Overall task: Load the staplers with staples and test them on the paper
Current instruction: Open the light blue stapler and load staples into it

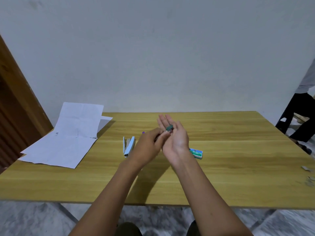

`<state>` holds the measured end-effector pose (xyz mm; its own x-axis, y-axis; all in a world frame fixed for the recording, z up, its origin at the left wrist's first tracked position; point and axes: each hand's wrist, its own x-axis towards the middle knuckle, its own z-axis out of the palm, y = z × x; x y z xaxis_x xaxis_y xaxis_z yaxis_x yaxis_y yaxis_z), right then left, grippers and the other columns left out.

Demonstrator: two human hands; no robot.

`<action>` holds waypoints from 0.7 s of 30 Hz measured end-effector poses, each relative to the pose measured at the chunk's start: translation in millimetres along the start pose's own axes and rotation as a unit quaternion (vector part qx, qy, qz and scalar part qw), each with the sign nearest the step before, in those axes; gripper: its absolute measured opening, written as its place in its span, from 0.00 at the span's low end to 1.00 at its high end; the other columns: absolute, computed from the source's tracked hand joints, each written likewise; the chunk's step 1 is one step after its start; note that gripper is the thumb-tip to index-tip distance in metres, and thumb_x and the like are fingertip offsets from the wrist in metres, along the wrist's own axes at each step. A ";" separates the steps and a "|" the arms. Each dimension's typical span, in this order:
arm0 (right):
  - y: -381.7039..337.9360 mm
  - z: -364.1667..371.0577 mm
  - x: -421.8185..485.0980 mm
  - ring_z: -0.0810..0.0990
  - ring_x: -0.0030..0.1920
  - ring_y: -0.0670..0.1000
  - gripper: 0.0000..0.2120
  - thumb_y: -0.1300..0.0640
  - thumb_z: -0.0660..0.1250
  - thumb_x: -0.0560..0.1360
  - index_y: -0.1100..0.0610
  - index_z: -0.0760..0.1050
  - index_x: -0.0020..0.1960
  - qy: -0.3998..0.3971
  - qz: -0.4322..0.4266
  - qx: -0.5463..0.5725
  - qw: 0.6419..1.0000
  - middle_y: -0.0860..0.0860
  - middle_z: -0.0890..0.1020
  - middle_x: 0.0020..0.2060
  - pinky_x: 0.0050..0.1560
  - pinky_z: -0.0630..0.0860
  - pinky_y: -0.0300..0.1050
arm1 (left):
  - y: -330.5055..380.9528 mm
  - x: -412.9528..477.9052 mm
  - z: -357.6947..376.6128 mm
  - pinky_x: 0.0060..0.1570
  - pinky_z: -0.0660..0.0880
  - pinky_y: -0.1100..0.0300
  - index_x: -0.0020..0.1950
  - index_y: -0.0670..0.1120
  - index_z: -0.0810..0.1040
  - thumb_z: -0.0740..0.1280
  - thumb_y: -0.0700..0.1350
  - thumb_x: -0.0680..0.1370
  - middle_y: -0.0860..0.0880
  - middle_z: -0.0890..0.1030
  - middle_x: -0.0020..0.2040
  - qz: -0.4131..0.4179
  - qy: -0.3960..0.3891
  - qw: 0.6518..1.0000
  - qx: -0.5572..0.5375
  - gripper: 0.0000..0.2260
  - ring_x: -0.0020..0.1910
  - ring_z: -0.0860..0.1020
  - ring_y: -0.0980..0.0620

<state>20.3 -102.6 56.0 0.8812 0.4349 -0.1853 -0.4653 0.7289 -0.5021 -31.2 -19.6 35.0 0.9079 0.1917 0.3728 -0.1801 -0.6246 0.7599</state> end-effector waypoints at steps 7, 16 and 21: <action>6.5 -11.1 -0.6 0.82 0.54 0.54 0.20 0.52 0.49 0.85 0.61 0.75 0.64 0.027 0.018 0.054 0.998 0.58 0.83 0.54 0.57 0.77 0.45 | 7.1 8.7 -17.4 0.29 0.65 0.69 0.41 0.46 0.80 0.63 0.48 0.82 0.57 0.72 0.26 -0.033 0.064 0.996 -0.059 0.12 0.27 0.67 0.60; 3.7 -15.7 -4.0 0.80 0.59 0.55 0.19 0.54 0.48 0.85 0.61 0.76 0.58 0.069 -0.010 0.013 0.997 0.57 0.82 0.54 0.69 0.70 0.49 | 7.4 6.7 -16.2 0.26 0.62 0.62 0.39 0.46 0.75 0.61 0.54 0.82 0.43 0.68 0.29 -0.081 0.123 0.984 -0.099 0.17 0.28 0.64 0.51; 3.5 -17.1 -1.5 0.80 0.58 0.55 0.20 0.53 0.49 0.86 0.62 0.76 0.58 0.073 -0.017 0.008 0.997 0.58 0.82 0.55 0.66 0.71 0.48 | 1.7 8.3 -14.4 0.29 0.62 0.59 0.40 0.43 0.75 0.61 0.55 0.82 0.42 0.68 0.31 -0.126 0.103 0.978 -0.134 0.18 0.29 0.64 0.49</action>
<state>18.8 -109.8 40.1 0.8990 0.3286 -0.2896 -0.4347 0.7508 -0.4973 -29.4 -8.1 47.0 0.8454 0.4797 0.2351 -0.0794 -0.3225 0.9432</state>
